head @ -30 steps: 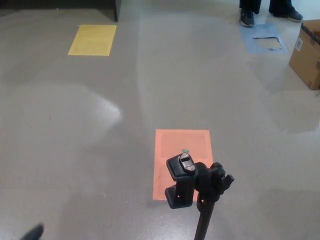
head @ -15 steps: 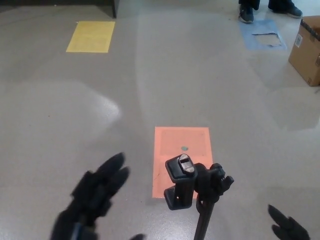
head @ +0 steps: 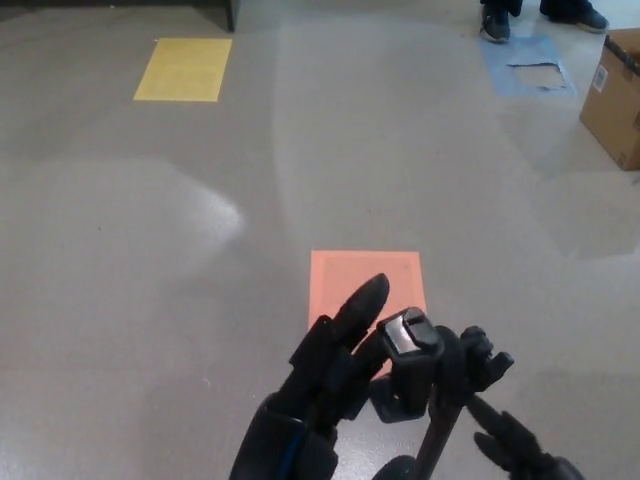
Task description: A phone stand is kept on the floor and the robot uses both its hands to grab it and uses its left hand to extend the phone stand by pulling it upwards
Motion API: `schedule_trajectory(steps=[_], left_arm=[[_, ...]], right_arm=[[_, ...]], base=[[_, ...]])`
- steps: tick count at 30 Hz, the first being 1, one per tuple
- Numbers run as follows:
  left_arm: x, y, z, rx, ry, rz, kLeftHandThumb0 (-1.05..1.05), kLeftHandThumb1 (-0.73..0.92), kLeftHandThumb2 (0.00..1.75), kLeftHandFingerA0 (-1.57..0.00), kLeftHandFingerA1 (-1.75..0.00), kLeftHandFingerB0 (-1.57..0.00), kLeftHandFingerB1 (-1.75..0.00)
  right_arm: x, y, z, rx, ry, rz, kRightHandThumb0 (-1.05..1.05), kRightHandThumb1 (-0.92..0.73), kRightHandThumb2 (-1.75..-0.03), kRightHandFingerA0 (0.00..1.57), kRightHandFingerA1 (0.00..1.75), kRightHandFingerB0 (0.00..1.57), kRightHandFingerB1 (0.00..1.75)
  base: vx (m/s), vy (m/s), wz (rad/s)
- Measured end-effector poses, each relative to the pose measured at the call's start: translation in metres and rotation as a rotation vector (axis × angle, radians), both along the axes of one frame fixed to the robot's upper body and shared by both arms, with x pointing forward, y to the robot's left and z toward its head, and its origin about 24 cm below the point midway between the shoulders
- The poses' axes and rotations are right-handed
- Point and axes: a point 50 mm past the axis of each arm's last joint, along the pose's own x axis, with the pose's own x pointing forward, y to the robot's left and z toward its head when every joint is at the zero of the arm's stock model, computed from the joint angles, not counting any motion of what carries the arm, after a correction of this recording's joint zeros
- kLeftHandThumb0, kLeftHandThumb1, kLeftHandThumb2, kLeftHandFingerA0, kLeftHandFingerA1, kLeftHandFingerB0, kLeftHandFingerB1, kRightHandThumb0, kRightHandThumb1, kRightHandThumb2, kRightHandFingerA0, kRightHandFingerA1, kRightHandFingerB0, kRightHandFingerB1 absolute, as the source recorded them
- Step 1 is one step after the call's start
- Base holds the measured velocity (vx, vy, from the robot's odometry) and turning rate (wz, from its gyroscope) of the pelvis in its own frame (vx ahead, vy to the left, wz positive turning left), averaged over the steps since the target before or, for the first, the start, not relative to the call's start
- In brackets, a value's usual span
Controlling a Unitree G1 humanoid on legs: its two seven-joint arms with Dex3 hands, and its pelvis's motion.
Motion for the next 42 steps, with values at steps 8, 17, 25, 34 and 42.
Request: schedule_trajectory(steps=[8, 17, 25, 34, 42], left_arm=[[0.004, -0.002, -0.010, -0.015, 0.085, -0.006, -0.86, 0.59, 1.02, -0.02, -0.19, 0.00, -0.14], [0.010, 0.004, -0.029, -0.036, 0.225, 0.030, -0.89, 0.61, 0.96, -0.10, -0.25, -0.09, -0.15], [0.019, 0.007, -0.035, -0.037, 0.285, 0.058, -0.82, 0.55, 0.93, -0.08, -0.37, -0.06, -0.21], [0.023, 0.006, -0.034, -0.083, 0.357, 0.060, -0.77, 0.52, 0.93, -0.03, -0.37, -0.02, -0.20], [0.026, -0.006, -0.026, -0.063, 0.335, 0.023, -0.77, 0.51, 0.93, -0.03, -0.35, -0.02, -0.22]], right_arm=[[0.003, 0.014, -0.006, 0.013, 0.019, 0.023, -0.81, -0.45, -0.91, 0.01, 0.19, 0.00, 0.14], [0.011, 0.020, -0.012, -0.007, 0.035, 0.012, -1.01, -0.62, -0.60, 0.00, 0.42, 0.00, 0.22], [0.013, 0.024, -0.016, -0.021, 0.041, 0.005, -0.94, -0.61, -0.61, 0.00, 0.48, 0.00, 0.34], [0.015, 0.030, -0.018, -0.052, 0.032, 0.028, -0.75, -0.44, -0.89, 0.00, 0.40, 0.01, 0.23], [0.015, 0.031, -0.020, -0.062, 0.032, 0.026, -0.79, -0.57, -0.58, 0.00, 0.45, 0.00, 0.25]], base=[[0.00, 0.000, 0.00], [0.00, 0.000, 0.00], [0.00, 0.000, 0.00], [0.00, 0.000, 0.00], [0.00, 0.000, 0.00]])
